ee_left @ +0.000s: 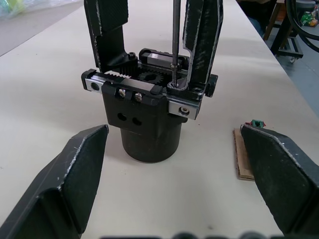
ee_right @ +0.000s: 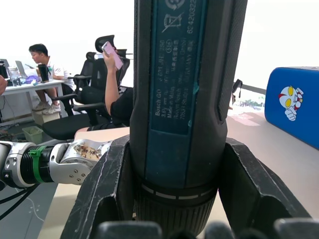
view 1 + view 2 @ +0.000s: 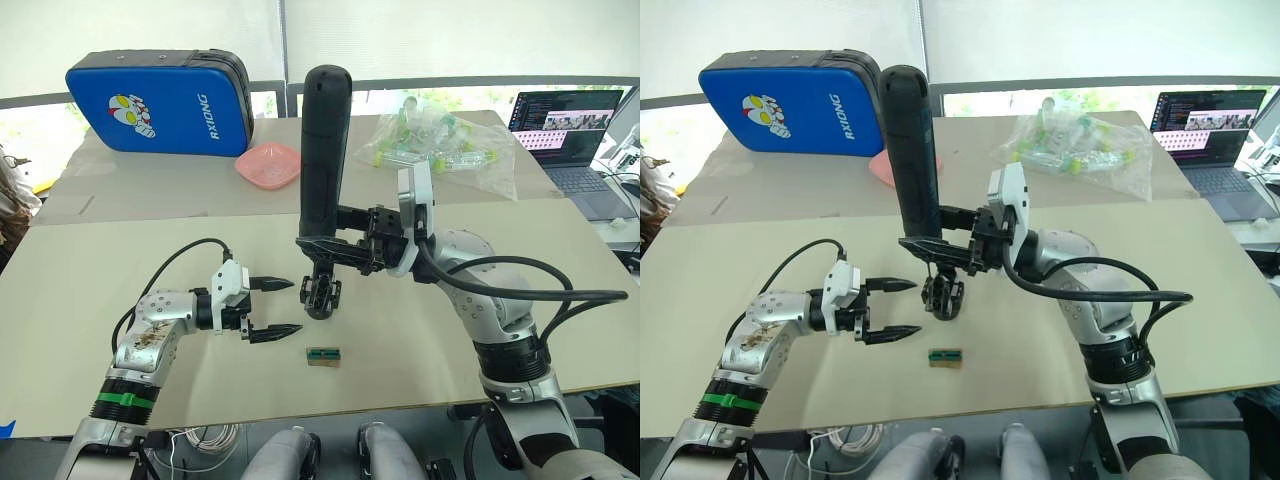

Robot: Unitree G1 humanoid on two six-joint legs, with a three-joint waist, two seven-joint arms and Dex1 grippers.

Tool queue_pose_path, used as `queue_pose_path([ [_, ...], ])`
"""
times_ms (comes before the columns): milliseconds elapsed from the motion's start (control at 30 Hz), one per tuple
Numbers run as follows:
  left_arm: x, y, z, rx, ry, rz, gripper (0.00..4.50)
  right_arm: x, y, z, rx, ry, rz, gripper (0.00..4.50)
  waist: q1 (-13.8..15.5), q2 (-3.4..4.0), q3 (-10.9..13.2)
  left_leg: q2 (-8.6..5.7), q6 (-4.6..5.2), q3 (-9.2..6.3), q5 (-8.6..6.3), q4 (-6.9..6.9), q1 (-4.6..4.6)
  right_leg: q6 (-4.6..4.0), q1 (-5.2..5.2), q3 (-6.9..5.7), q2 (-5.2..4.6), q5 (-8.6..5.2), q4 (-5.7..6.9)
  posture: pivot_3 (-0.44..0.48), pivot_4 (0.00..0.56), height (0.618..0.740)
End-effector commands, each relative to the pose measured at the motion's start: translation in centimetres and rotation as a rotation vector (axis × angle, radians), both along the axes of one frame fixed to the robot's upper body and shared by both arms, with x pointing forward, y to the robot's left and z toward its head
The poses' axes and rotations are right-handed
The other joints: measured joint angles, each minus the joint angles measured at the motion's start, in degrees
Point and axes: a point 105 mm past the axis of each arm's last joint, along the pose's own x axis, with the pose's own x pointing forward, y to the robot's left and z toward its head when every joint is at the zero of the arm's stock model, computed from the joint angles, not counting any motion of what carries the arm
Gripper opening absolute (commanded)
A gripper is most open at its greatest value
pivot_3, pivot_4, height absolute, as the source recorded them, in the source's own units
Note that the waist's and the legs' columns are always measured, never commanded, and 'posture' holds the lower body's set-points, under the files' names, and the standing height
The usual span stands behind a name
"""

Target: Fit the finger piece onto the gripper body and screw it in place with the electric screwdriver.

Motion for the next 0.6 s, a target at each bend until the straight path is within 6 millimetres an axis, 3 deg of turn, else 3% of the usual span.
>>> queue_pose_path([
  [33,-0.16,-0.10,0.34,-0.005,-0.026,-0.009,4.50,-0.55,-0.28,1.38,0.034,-0.063,0.009,1.94,-0.01,0.00,0.00,0.00,0.00,0.00,0.00,0.00,0.00,0.00,0.00,0.00,0.00,0.00,0.00,0.000,0.150,0.740],
  [600,-0.16,-0.08,-0.04,-0.008,-0.026,0.001,4.50,-0.24,-0.09,1.10,0.027,-0.056,0.008,1.94,-0.04,0.00,0.00,0.00,-0.01,0.00,0.01,0.02,0.02,-0.01,0.00,0.00,0.00,0.00,0.05,0.000,0.150,0.740],
])
